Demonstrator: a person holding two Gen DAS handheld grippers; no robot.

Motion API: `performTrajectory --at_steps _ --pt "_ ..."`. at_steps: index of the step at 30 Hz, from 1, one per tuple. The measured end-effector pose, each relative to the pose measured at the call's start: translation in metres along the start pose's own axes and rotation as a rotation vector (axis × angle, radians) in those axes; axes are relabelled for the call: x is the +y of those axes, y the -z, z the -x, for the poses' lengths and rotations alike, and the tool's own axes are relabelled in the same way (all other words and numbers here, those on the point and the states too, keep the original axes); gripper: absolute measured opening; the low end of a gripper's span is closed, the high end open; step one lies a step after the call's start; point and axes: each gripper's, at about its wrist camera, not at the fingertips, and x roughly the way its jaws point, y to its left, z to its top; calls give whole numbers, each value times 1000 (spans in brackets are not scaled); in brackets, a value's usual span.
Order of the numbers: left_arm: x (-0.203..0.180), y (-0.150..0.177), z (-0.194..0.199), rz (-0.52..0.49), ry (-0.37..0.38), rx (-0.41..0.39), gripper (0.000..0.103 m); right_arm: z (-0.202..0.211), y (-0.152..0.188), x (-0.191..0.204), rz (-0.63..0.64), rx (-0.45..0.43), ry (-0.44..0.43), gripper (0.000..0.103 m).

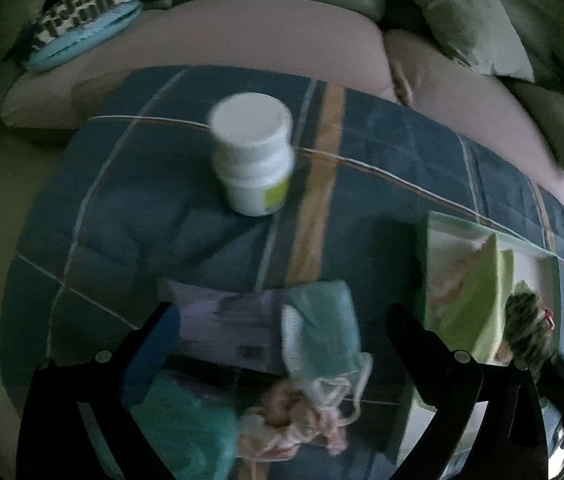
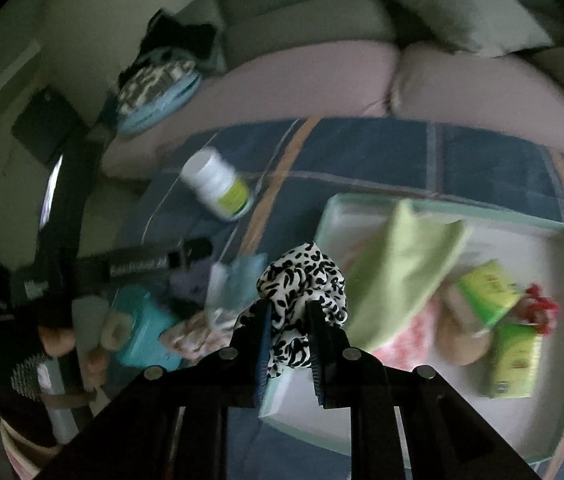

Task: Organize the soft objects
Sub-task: 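Grasp the blue face mask with the left gripper while the right gripper lifts the scrunchie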

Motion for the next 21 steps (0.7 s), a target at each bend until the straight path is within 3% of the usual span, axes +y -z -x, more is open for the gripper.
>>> performTrajectory --at_steps 2,6,10,12,16,21 --pt "-11 1 -5 -28 21 15 98 9 -2 -12 -37 -29 7 19" --pt "-34 5 -18 -87 22 55 75 21 -5 -28 -84 -64 12 19" --pt "-49 11 -34 -137 2 99 69 25 -6 -30 -91 -76 6 19" --pt "-52 13 -42 -143 -4 122 59 26 -7 -30 -89 -79 2 19" --pt "-54 16 -59 -156 -59 162 58 29 -3 -32 -86 -83 -6 19" --pt "-53 20 -71 -148 -69 186 45 31 -3 -33 -89 -86 -15 19"
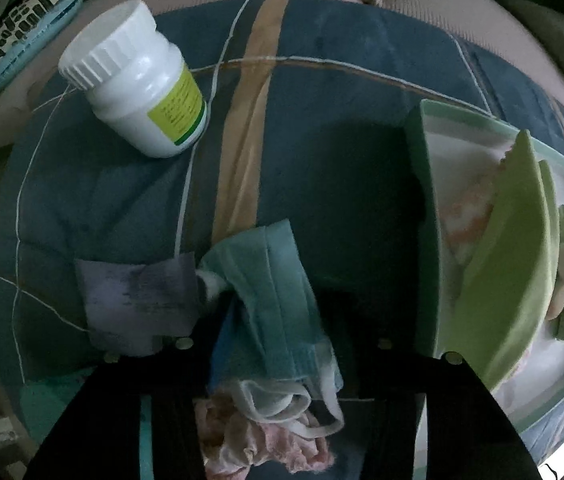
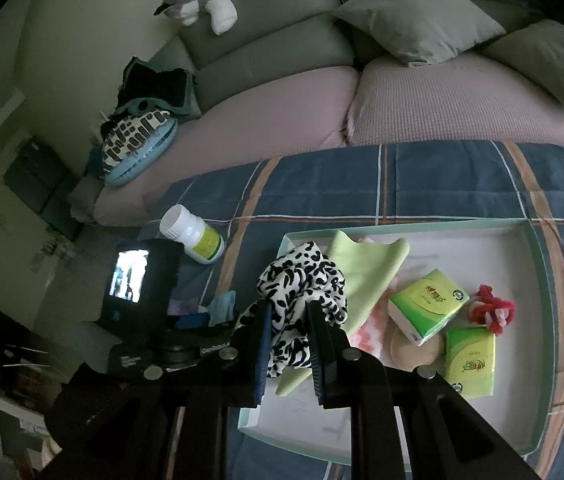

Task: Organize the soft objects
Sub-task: 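Grasp the blue face mask with the left gripper while the right gripper lifts the scrunchie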

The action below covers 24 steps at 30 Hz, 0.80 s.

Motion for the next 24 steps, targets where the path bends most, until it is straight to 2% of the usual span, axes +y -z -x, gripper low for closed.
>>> performTrajectory --at_steps 1,6,9,17,24 --pt "1 0 1 3 2 -5 43 0 0 0 0 0 -1 19" --pt "3 1 6 28 12 -39 22 1 0 -2 -6 -4 -3 19" --pt "10 0 13 57 36 -65 16 4 -1 -4 -13 -13 -4 19" --pt "17 7 58 73 113 -205 15 19 -3 -7 -35 -51 2 19" --pt "7 12 121 34 132 -368 15 60 -6 -15 -55 -156 35 19"
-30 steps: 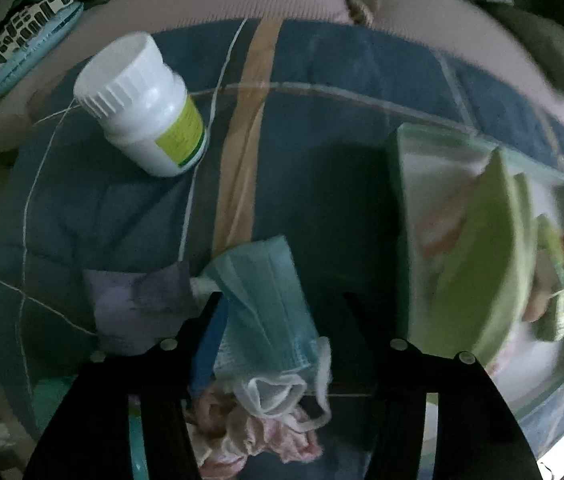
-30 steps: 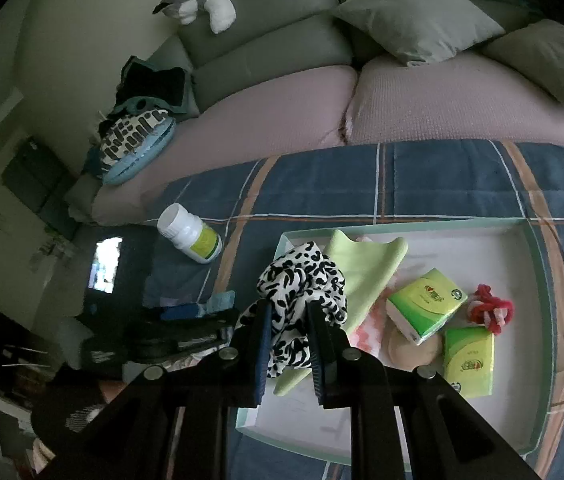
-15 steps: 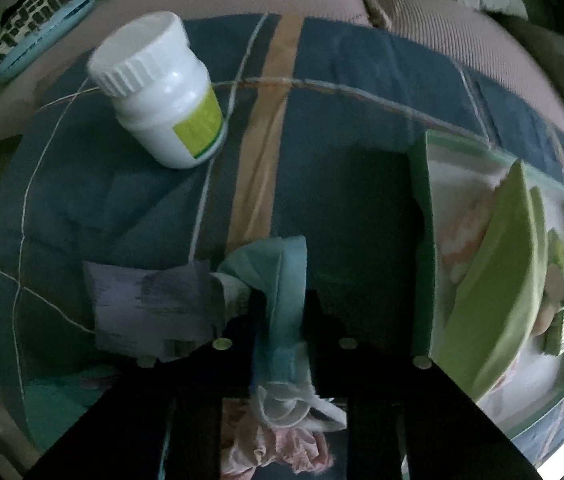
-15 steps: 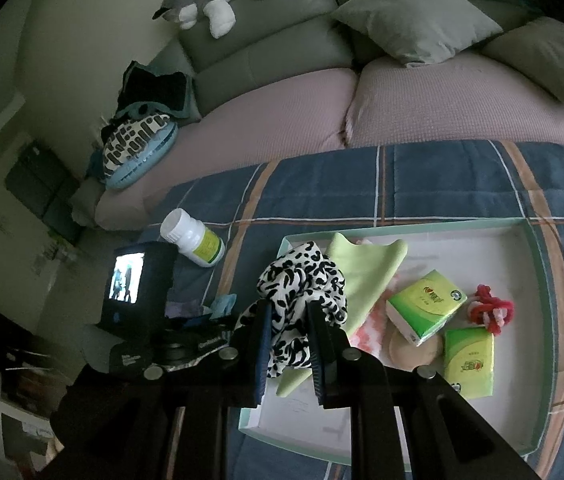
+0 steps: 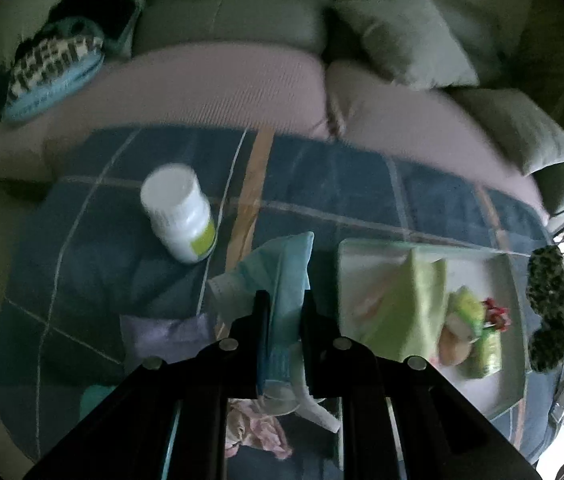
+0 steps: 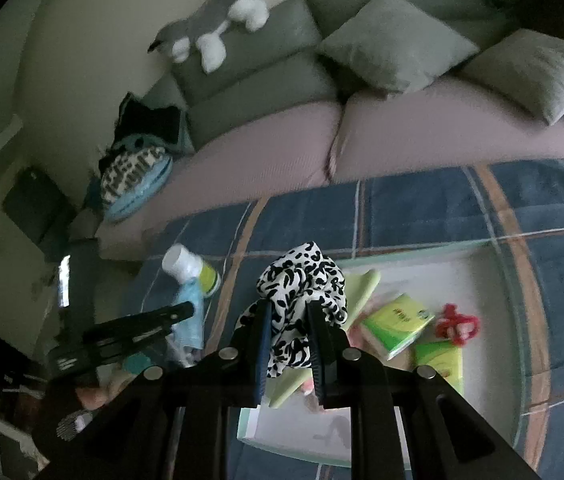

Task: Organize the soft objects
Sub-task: 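Grasp the blue face mask with the left gripper while the right gripper lifts the scrunchie, then lower the face mask into the tray with the left gripper while the right gripper drops the scrunchie there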

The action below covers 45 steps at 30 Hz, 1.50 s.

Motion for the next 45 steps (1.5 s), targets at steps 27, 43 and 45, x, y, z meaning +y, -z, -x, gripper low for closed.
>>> performTrajectory --at_steps 27,43,45 --pt "-145 32 3 -337 71 22 15 70 -6 -85 -122 -107 412 19" --pt "-160 49 -36 -363 94 144 15 27 5 -102 -103 38 477 19" --pt "-159 51 -42 -358 88 162 15 20 8 -104 -99 57 478 19"
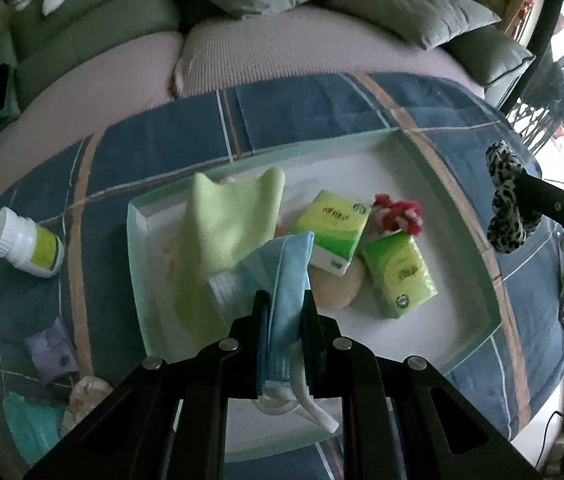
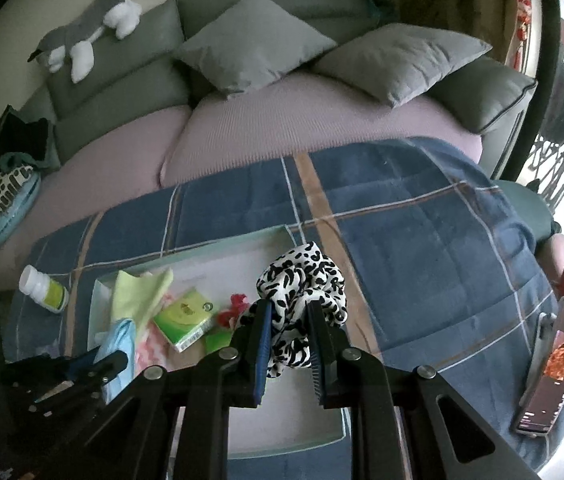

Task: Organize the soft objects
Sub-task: 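Lower the face mask into the tray with the left gripper while the right gripper drops the scrunchie there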

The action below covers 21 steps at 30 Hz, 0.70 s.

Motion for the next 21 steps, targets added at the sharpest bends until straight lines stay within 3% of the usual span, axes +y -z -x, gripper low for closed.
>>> performTrajectory --at_steps 9,21 --pt "1 2 -16 9 -5 46 15 -54 13 5 18 147 -1 19" --pt "0 4 -34 16 -9 99 15 -77 19 16 79 227 37 19"
